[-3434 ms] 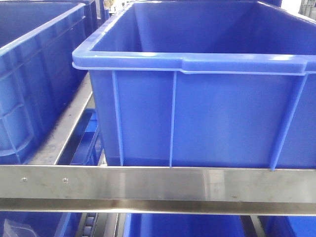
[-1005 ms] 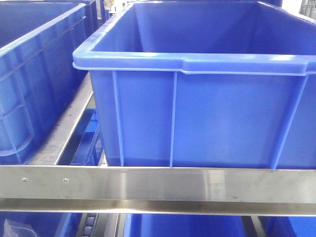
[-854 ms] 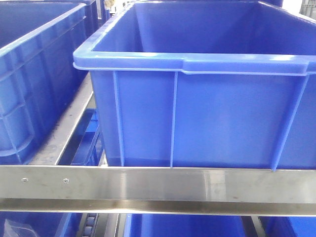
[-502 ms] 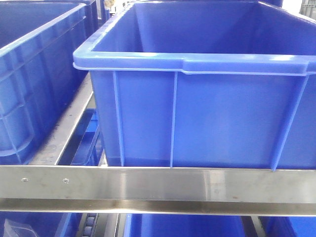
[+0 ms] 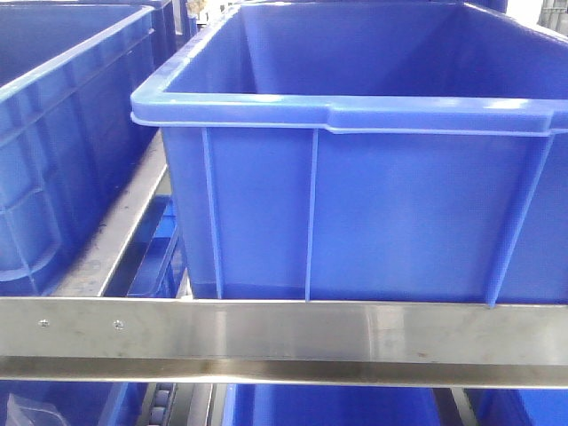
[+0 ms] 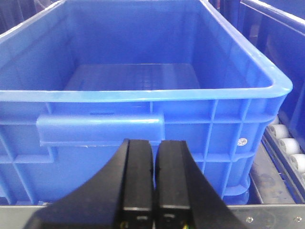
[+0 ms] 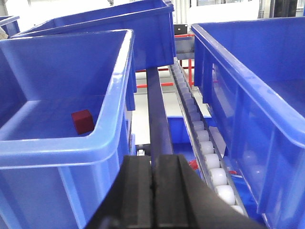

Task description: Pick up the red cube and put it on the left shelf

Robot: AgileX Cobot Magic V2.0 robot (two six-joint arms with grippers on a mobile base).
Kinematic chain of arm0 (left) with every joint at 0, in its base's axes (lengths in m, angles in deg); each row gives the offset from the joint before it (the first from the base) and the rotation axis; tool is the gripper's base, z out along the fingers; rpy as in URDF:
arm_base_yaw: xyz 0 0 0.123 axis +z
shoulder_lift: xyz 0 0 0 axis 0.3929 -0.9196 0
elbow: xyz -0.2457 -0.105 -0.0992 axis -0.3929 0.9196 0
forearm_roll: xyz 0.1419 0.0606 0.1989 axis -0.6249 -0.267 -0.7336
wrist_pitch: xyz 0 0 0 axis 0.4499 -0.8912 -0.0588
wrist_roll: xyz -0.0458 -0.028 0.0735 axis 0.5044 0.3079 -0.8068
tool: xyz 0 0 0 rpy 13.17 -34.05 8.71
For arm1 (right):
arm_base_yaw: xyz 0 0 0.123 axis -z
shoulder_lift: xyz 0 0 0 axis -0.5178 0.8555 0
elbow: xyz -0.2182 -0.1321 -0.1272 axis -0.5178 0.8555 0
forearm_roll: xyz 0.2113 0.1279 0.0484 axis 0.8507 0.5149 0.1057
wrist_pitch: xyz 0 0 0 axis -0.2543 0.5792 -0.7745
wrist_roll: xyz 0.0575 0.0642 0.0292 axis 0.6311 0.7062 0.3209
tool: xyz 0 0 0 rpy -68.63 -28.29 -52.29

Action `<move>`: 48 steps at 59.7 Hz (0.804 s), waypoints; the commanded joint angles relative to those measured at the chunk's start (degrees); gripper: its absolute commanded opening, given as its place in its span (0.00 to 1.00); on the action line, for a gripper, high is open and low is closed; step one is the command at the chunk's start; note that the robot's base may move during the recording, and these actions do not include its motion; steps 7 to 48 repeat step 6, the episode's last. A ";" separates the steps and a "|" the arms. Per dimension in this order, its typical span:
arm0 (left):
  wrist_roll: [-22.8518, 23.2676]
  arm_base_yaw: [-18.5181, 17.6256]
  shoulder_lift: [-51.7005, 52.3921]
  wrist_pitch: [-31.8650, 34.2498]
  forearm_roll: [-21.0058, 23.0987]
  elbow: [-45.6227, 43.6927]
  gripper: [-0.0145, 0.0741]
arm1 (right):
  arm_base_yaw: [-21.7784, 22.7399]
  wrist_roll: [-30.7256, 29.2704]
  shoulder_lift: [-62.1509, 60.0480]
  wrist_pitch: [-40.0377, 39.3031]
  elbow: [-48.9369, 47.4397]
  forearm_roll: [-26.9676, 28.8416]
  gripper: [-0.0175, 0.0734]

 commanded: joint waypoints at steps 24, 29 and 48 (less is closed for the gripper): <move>0.05 -0.23 0.92 5.01 0.17 1.32 0.28 | 0.33 -0.57 -1.23 -5.44 -0.89 -0.52 0.25; 0.05 -0.23 0.92 5.01 0.17 1.32 0.28 | 0.33 -0.57 -1.23 -5.44 -0.89 -0.52 0.25; 0.05 -0.23 0.92 5.01 0.17 1.32 0.28 | 0.33 -0.57 -1.23 -5.44 -0.89 -0.52 0.25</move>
